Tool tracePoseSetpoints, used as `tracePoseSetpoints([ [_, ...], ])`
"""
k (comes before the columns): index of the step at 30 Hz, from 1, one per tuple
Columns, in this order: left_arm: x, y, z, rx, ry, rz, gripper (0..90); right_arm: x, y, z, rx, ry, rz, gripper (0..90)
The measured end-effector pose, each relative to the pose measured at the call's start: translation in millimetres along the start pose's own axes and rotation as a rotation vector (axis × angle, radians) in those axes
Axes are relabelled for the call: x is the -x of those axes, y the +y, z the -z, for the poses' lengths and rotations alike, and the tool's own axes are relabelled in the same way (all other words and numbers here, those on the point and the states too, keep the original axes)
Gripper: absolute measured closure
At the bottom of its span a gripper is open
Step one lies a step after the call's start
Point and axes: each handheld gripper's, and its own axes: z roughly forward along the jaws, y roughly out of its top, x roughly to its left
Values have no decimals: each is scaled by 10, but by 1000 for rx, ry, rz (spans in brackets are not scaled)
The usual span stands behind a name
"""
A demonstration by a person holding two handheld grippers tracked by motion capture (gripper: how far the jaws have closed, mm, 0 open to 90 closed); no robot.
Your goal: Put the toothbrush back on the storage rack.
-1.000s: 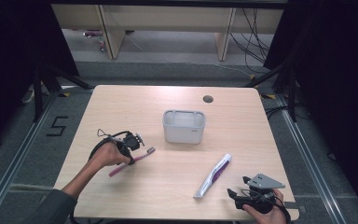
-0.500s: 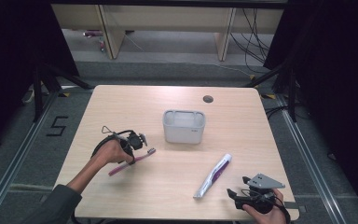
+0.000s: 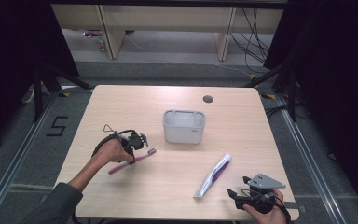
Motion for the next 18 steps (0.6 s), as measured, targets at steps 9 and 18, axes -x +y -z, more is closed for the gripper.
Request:
tracePoseSetpoints([
  [9, -11, -62, 82, 47, -14, -3, 827, 9, -4, 4, 5, -9, 2, 240],
  [18, -24, -121, 271, 183, -31, 8, 827, 14, -6, 2, 4, -14, -2, 240],
])
